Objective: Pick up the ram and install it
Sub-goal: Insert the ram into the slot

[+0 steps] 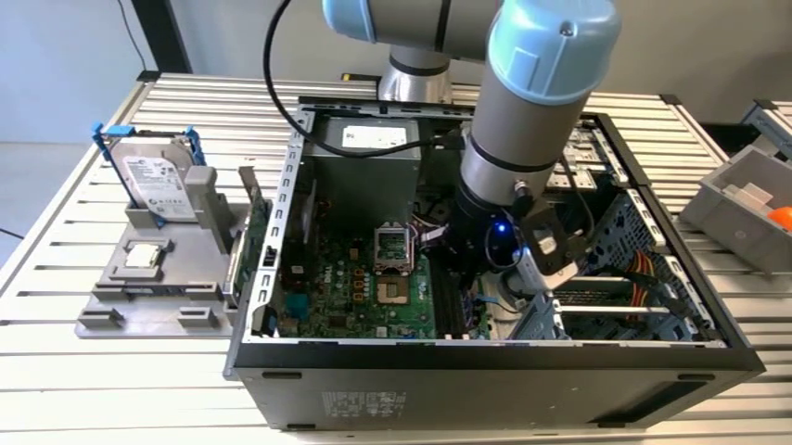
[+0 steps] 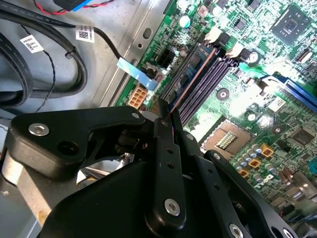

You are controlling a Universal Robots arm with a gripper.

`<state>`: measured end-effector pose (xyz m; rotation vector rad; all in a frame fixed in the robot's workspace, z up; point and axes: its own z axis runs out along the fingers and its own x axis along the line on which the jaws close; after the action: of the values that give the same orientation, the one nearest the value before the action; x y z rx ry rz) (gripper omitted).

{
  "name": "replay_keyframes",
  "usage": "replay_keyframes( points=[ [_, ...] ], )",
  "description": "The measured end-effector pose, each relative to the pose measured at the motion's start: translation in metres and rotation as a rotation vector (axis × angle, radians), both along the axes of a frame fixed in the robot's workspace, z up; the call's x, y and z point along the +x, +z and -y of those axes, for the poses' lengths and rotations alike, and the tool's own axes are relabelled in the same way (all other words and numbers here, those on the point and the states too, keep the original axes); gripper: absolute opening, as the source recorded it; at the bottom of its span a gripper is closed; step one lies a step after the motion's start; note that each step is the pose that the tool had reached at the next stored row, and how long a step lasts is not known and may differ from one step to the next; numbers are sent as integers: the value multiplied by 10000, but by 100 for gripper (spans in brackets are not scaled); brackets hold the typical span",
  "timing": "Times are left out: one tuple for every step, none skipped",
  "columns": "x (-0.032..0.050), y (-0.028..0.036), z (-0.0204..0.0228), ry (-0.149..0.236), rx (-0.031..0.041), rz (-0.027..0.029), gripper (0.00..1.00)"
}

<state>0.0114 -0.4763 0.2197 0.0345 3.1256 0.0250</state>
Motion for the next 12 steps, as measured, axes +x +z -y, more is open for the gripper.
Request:
replay_keyframes(
  points=[
    [-1,-1,0,0,0,0,0],
    [-2,-3,0,0,1,0,0],
    [-4,-5,0,-1,2,1,0],
    [-5,-6,0,-1,1,0,0],
    [-7,-8,0,-1,3,1,0],
    [-9,-9,0,0,2,0,0],
    [-11,-10,0,0,2,0,0],
    [-13,-11,0,0,2,1,0],
    [-15,-12,0,0,3,1,0],
    [-17,-13,-1,0,3,1,0],
    [-17,-15,-3,0,5,0,0],
    [-18,-16,-3,0,4,1,0]
  ],
)
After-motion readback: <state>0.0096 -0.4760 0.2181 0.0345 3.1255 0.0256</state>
